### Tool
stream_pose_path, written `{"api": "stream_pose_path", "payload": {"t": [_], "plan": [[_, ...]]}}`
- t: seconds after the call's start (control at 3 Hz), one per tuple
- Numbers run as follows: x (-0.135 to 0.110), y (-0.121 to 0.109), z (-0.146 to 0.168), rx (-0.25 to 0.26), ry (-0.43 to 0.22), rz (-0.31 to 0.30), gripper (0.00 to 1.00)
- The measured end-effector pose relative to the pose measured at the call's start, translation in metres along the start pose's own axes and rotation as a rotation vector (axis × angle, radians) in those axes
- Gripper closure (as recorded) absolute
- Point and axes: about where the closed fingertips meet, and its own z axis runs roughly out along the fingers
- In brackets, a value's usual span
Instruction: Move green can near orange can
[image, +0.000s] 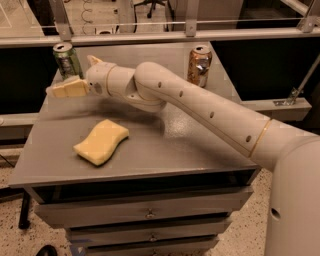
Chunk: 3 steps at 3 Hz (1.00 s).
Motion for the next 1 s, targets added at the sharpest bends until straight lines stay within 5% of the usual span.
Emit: {"api": "stream_pose_path", "payload": {"t": [0.67,1.0], "plan": [[0.001,-0.013,0.045,-0.02,0.007,-0.024,0.0],[0.009,-0.023,0.051,-0.012,0.024,-0.025,0.12]]}}
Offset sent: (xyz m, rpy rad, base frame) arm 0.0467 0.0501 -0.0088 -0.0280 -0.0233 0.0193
